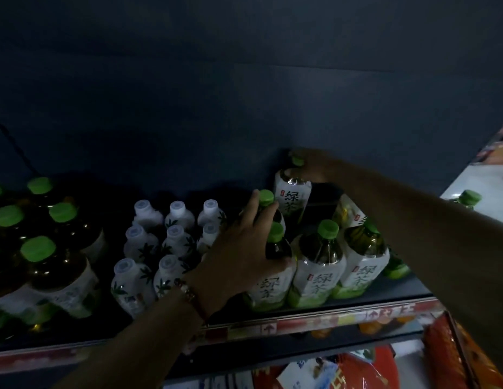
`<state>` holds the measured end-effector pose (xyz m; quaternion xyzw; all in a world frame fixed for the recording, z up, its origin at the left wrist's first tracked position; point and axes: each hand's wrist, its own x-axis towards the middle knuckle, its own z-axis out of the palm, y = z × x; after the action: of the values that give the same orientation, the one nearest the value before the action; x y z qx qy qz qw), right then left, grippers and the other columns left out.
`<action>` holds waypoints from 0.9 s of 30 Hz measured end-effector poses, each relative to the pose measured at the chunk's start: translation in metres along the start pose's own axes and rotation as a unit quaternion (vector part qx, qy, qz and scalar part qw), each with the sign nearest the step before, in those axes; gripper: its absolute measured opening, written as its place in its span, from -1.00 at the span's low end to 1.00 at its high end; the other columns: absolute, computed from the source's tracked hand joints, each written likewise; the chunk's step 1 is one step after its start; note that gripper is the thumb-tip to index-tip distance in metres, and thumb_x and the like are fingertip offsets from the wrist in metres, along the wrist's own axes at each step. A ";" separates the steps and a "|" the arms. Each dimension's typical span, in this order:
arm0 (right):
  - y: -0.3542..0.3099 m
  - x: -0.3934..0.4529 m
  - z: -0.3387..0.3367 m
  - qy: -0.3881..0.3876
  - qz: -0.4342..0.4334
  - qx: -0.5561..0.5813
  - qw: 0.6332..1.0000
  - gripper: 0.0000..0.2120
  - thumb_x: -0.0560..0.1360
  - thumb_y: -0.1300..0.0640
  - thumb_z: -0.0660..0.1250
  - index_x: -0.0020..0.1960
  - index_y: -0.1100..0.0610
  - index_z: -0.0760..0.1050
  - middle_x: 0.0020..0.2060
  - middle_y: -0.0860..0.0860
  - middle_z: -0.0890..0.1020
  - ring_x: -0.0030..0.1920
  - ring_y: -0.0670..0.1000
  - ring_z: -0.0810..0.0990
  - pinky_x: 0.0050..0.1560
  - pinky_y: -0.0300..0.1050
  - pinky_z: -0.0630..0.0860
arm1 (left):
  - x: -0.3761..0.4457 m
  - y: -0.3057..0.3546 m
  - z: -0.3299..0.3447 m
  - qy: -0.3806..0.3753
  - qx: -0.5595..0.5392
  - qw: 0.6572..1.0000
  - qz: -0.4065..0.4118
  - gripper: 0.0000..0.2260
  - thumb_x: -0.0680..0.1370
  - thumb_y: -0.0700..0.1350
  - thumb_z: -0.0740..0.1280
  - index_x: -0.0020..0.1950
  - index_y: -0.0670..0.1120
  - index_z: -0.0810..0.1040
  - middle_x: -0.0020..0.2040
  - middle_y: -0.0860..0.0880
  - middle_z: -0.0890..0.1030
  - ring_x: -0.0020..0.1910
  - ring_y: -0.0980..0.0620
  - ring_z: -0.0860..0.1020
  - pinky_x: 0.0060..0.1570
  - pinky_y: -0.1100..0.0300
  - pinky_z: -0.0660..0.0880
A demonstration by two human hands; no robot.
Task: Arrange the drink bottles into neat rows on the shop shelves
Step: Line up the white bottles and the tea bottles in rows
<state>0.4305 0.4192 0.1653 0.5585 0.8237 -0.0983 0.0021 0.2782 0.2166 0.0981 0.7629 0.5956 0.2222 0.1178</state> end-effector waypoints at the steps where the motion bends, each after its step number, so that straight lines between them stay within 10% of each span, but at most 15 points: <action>1: 0.004 0.001 0.004 0.024 0.001 0.007 1.000 -0.48 0.54 -0.06 0.33 0.42 0.11 0.36 0.41 0.13 0.40 0.39 0.15 0.37 0.32 -0.07 0.31 | 0.000 -0.002 0.003 0.008 0.002 1.000 0.004 -0.13 0.45 0.34 0.35 0.61 0.08 -0.01 0.61 0.06 -0.30 0.57 -0.04 0.09 0.41 0.07 0.25; 6: 0.012 -0.017 -0.001 0.059 -0.044 -0.007 0.997 -0.74 0.45 0.13 0.44 0.13 0.08 0.57 0.12 0.08 0.60 0.13 0.11 0.56 0.06 -0.11 0.46 | -0.002 -0.010 0.011 0.036 0.009 0.999 0.025 -0.18 0.43 0.38 0.34 0.56 0.06 0.14 0.62 -0.01 -0.24 0.54 -0.08 0.23 0.31 0.03 0.41; 21: 0.016 -0.092 0.007 0.034 -0.081 0.030 0.996 -0.69 0.46 0.01 0.46 0.19 -0.02 0.58 0.01 -0.04 0.62 0.02 -0.07 0.54 0.05 -0.20 0.41 | -0.002 -0.005 0.010 0.006 -0.034 0.999 0.021 -0.27 0.47 0.29 0.36 0.52 0.11 0.13 0.60 0.07 -0.30 0.57 -0.05 0.11 0.28 0.06 0.40; 27: 0.023 -0.098 0.011 0.038 -0.064 0.127 0.989 -0.64 0.52 -0.05 0.38 0.29 -0.02 0.53 0.14 -0.02 0.63 0.13 -0.08 0.57 0.13 -0.23 0.40 | -0.001 0.011 0.008 0.024 0.064 0.998 0.016 -0.25 0.51 0.27 0.30 0.58 0.14 0.00 0.62 -0.04 -0.23 0.60 -0.11 -0.13 0.53 -0.09 -0.03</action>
<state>0.4876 0.3355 0.1618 0.5040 0.8377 -0.1811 -0.1066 0.2909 0.2138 0.0959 0.7728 0.5991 0.2034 0.0510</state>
